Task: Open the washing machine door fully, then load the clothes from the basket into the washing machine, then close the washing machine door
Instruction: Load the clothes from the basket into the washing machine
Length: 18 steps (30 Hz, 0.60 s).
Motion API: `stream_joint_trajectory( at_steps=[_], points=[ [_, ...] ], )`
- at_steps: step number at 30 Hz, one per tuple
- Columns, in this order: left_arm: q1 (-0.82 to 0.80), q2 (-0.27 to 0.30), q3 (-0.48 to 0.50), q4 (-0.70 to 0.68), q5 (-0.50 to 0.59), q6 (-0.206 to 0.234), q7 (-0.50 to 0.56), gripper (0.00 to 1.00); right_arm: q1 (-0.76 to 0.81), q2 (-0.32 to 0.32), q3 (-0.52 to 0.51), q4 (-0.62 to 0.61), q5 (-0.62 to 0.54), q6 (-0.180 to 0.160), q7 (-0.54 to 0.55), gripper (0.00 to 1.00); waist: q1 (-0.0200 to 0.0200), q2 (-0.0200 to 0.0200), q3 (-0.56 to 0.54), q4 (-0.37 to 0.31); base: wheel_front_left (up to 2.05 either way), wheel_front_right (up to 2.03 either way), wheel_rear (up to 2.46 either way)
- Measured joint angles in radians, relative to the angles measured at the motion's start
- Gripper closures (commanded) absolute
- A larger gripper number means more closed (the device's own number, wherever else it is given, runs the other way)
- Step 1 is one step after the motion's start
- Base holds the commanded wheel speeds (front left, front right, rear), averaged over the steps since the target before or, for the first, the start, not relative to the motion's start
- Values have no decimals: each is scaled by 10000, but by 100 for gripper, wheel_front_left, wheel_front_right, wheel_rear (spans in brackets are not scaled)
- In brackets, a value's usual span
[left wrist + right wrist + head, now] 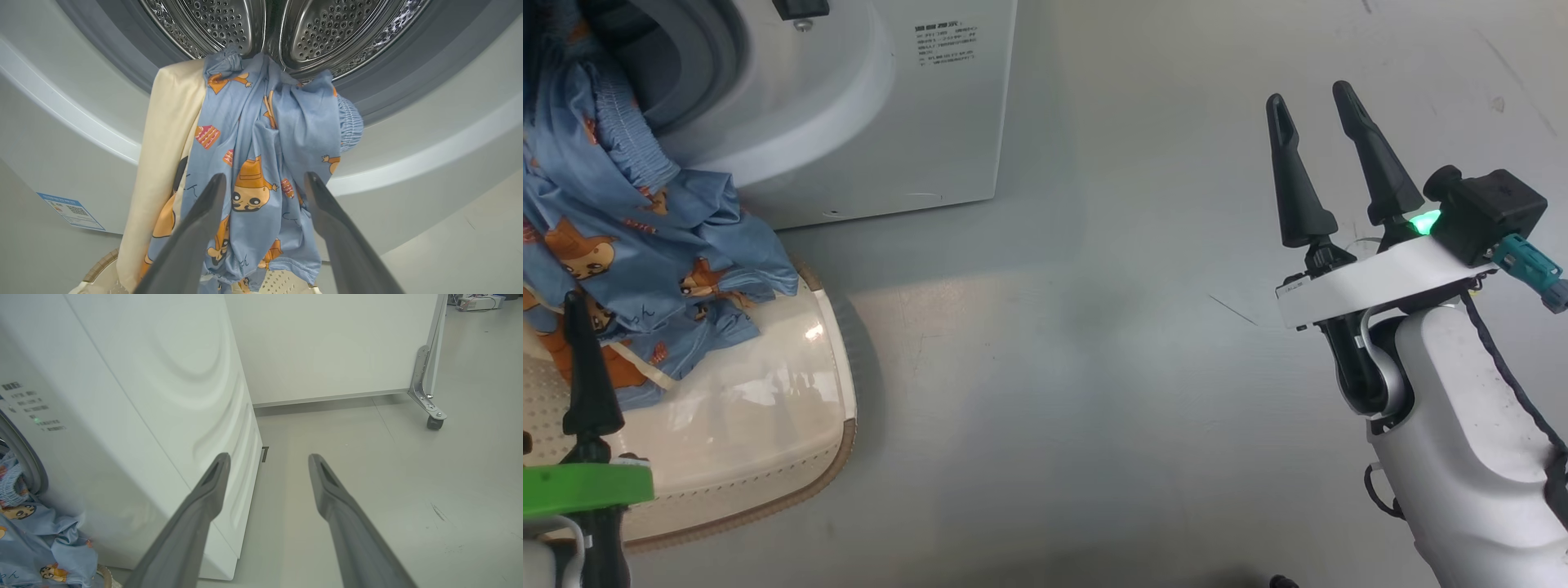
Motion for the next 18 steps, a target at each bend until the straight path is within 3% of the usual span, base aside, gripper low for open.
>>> stream_joint_trajectory(
  at_steps=[18],
  points=[
    [346, -174, 151, 370, 50, -12, 0, 0, 157, 2, 100, 0, -33, 0, 0, 0, 0, 0, 20, -36, 0, 0, 0]
  ],
)
